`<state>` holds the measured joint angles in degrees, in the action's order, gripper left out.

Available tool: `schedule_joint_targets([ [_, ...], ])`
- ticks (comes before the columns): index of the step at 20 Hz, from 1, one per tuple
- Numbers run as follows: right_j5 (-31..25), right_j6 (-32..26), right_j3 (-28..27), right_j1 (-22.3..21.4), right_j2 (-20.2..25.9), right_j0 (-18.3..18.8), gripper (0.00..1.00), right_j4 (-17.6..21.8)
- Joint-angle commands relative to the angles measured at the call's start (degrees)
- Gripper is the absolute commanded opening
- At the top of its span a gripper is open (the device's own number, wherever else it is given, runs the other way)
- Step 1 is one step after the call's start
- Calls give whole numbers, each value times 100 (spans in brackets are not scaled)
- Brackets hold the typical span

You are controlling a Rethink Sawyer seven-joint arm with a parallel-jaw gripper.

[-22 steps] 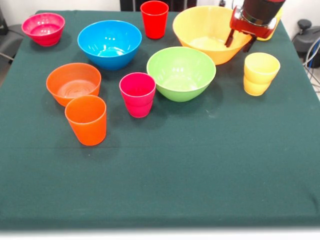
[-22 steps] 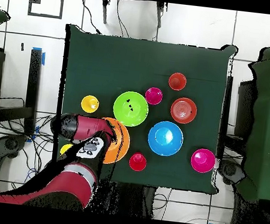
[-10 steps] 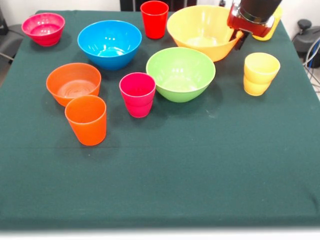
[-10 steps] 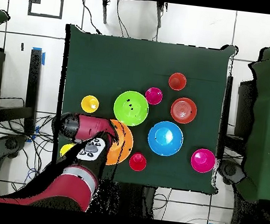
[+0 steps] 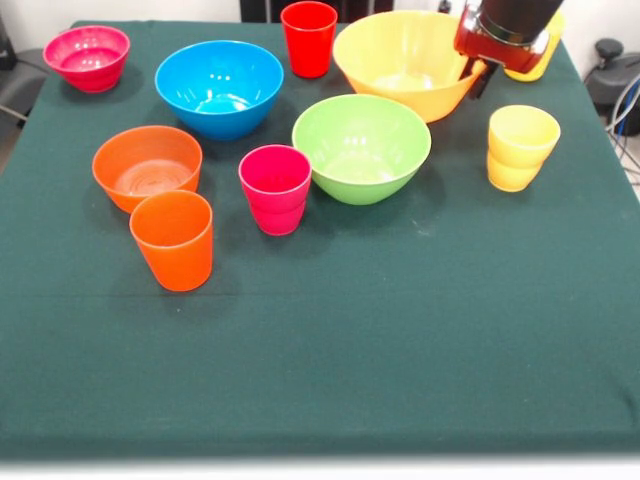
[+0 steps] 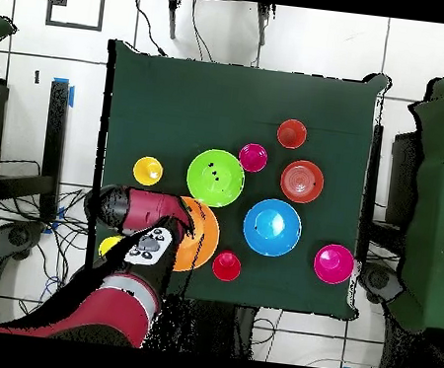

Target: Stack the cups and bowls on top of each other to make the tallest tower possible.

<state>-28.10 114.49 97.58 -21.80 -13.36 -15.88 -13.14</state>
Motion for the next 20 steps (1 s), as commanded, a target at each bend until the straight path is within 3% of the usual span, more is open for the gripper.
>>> schedule_joint_targets([
  [1, 78, 1083, -113, -96, 398, -129, 0, -181],
  [14, -768, 1027, 143, -950, 255, -153, 0, -147],
  [20, -1013, 990, 165, -1141, 264, -90, 0, -127],
])
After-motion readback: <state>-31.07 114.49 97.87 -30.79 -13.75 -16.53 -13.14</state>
